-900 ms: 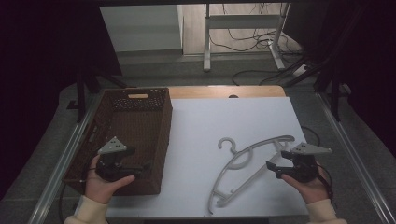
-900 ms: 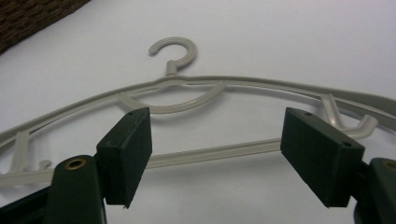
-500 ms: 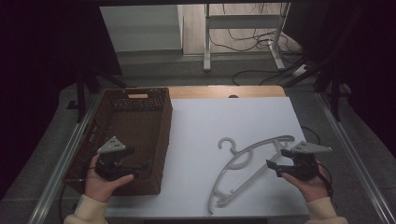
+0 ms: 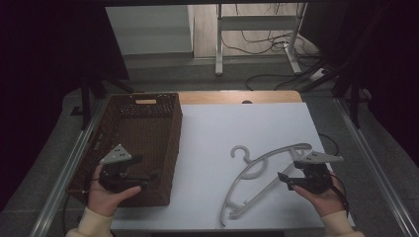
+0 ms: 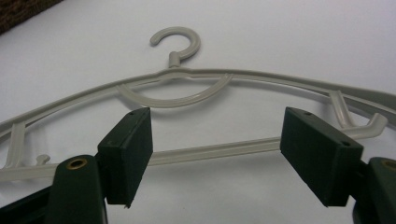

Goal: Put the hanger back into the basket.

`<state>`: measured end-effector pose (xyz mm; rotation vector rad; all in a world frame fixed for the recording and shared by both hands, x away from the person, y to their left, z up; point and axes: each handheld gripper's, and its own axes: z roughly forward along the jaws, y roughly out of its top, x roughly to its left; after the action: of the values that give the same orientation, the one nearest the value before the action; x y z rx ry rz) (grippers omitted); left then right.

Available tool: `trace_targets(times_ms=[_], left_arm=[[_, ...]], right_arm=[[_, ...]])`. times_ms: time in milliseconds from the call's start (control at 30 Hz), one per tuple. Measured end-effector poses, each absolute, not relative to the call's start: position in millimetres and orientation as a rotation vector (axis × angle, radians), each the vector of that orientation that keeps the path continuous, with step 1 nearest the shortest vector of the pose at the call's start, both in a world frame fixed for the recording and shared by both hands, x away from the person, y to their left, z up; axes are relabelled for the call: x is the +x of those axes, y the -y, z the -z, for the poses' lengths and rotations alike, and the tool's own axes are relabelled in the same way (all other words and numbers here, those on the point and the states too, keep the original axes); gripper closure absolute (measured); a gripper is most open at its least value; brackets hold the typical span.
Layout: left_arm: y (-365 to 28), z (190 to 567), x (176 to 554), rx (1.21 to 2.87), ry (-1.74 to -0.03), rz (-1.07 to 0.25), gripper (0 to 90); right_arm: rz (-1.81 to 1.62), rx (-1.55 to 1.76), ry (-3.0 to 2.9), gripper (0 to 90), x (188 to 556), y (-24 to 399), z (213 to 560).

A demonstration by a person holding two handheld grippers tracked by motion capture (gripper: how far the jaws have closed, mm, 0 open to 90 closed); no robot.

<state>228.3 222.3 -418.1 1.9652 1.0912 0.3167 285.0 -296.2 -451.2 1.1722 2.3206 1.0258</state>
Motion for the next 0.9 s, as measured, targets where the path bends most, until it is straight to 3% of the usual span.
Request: trace_targets(times_ms=[900], left_arm=[[-207, 420, 227, 1.989, -1.074, -0.298, 16.9]], right_arm=[[-1.008, 1.151, -2.362, 25.4, 289, 282, 454]])
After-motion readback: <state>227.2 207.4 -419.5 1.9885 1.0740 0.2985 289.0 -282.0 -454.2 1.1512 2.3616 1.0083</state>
